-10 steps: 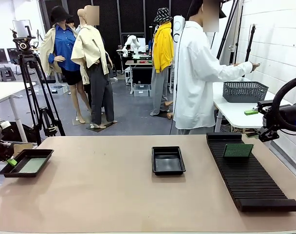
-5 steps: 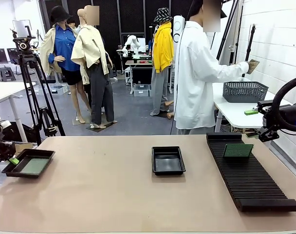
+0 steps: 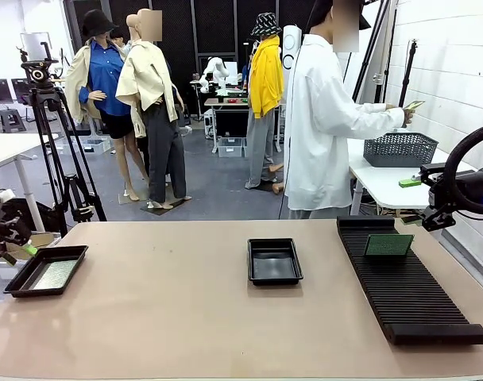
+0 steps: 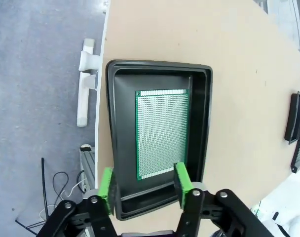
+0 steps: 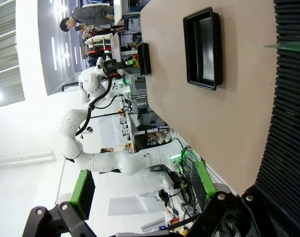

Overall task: Inspect and transfer BCBs to ESD trays.
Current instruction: Pick up the ESD tray and place it on the left side of the table.

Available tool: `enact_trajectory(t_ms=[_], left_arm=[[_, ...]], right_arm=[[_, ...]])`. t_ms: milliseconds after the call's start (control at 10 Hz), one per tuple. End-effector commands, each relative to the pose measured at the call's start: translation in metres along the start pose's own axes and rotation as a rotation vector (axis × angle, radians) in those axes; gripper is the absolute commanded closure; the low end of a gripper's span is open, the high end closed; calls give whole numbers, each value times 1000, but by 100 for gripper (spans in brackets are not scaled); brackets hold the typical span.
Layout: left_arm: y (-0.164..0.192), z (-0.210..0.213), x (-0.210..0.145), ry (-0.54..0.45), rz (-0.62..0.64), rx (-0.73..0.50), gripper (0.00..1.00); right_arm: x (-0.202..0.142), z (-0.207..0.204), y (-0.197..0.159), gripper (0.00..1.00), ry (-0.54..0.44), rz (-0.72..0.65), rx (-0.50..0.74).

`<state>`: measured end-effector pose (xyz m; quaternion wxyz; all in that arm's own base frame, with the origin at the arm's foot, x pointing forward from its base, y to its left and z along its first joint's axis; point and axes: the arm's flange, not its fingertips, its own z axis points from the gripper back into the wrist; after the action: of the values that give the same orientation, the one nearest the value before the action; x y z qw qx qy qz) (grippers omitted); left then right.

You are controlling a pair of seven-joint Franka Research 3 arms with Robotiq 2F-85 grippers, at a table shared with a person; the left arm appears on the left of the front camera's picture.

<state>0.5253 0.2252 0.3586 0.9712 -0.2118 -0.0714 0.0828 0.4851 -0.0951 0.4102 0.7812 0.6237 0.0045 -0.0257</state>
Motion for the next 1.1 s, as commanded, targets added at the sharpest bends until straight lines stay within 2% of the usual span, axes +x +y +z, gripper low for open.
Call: enact_trajectory(t_ms=[0, 300, 700, 800, 900, 1000], left_arm=[[-11, 20, -6, -28, 28, -9, 0], [-23, 39, -10, -72, 21, -10, 0], [-31, 41, -11, -83, 14, 3, 0], [-42, 39, -12, -118, 37, 23, 0], [-28, 43, -6, -68, -2, -1, 0], [-28, 43, -6, -68, -2, -1, 0]], right_arm=[[-1, -2, 2, 0, -8, -17, -9], [-1, -2, 2, 0, -8, -17, -9], [-1, -2, 2, 0, -8, -17, -9], [-1, -2, 2, 0, -8, -17, -9], [-1, -2, 2, 0, -8, -17, -9], [-1, -2, 2, 0, -8, -17, -9]])
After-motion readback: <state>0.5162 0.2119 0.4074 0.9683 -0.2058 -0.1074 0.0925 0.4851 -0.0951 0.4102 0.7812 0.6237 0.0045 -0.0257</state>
